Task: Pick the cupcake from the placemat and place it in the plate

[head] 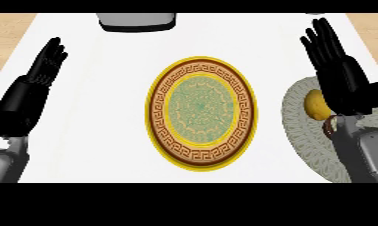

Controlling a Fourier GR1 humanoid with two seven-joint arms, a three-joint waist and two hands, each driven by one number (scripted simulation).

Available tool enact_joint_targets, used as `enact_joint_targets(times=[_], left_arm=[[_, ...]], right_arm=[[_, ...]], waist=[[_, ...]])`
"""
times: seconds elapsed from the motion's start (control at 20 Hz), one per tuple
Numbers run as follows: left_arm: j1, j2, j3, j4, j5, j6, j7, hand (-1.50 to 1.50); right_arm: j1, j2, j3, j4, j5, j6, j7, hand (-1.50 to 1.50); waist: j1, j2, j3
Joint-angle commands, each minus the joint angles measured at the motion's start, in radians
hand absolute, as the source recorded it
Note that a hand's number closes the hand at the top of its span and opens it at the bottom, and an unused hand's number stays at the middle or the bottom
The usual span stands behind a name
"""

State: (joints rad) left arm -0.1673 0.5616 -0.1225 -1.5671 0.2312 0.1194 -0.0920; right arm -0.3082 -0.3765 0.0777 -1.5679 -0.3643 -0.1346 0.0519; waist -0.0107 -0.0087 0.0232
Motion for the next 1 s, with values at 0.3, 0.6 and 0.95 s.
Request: enact_joint_targets(times=[0.3, 0.6, 0.95], left_arm=[[0.174, 0.025, 0.023, 0.084, -0.097, 0.094, 0.02, 0.0], [0.247, -0.006, -0.004, 0.085, -0.133, 0.116, -0.01, 0.0], [0.291, -0.041, 0.011, 0.063, -0.174, 0.117, -0.047, 0.0]], right_arm=[[0.207, -0.162, -0.339, 0.087, 0.056, -0.24, -0.006, -1.5], [0.274, 0.189, -0.464, -0.155, 0.051, -0.597, -0.28, -1.5], [0.614, 0.255, -0.337, -0.509, 0.102, -0.518, -0.198, -1.5]], waist=[[-0.044, 0.027, -0.035], [-0.019, 0.0, -0.024], [0.001, 0.005, -0.024]])
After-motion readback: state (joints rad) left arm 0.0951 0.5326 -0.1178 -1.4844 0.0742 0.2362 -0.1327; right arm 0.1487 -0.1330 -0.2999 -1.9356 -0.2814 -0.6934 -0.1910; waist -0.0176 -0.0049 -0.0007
